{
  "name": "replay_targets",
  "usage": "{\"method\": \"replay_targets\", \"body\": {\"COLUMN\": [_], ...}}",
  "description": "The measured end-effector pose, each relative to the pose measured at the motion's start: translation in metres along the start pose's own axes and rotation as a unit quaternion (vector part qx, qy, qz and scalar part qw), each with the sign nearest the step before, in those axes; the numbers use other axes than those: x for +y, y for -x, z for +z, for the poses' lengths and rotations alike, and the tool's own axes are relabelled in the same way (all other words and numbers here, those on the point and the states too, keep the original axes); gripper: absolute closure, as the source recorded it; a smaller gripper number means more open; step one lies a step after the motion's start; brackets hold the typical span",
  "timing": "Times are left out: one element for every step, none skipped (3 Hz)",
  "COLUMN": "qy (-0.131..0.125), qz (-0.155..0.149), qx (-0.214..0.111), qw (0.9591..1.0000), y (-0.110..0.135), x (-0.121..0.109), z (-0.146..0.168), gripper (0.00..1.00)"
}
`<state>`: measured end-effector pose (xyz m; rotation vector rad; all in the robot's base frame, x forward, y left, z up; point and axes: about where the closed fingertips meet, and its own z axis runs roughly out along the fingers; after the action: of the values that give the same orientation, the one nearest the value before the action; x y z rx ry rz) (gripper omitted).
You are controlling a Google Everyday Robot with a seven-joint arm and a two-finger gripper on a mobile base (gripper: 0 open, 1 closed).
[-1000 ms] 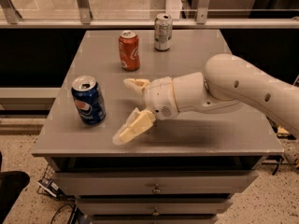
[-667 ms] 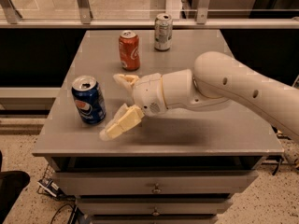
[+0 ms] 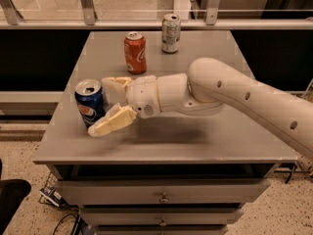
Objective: Knock pepsi can over
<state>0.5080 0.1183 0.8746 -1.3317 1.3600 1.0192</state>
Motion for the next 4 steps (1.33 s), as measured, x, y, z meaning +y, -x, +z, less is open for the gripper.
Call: {"method": "replay_targets", "body": {"qy": [0.001, 0.003, 0.005, 0.007], "qz": [0.000, -0.001, -0.002, -0.003], "qx": [0.003, 0.002, 0.002, 0.002], "qw": [1.0000, 1.0000, 1.0000, 1.0000], "y": [-0.0005, 0.0006, 0.0017, 0.0027], "x": [0.0016, 0.0028, 0.0041, 0.0053], "z": [0.0001, 0.0019, 0.0037, 0.0052], "gripper": [0.39, 0.64, 0.87, 1.00]}}
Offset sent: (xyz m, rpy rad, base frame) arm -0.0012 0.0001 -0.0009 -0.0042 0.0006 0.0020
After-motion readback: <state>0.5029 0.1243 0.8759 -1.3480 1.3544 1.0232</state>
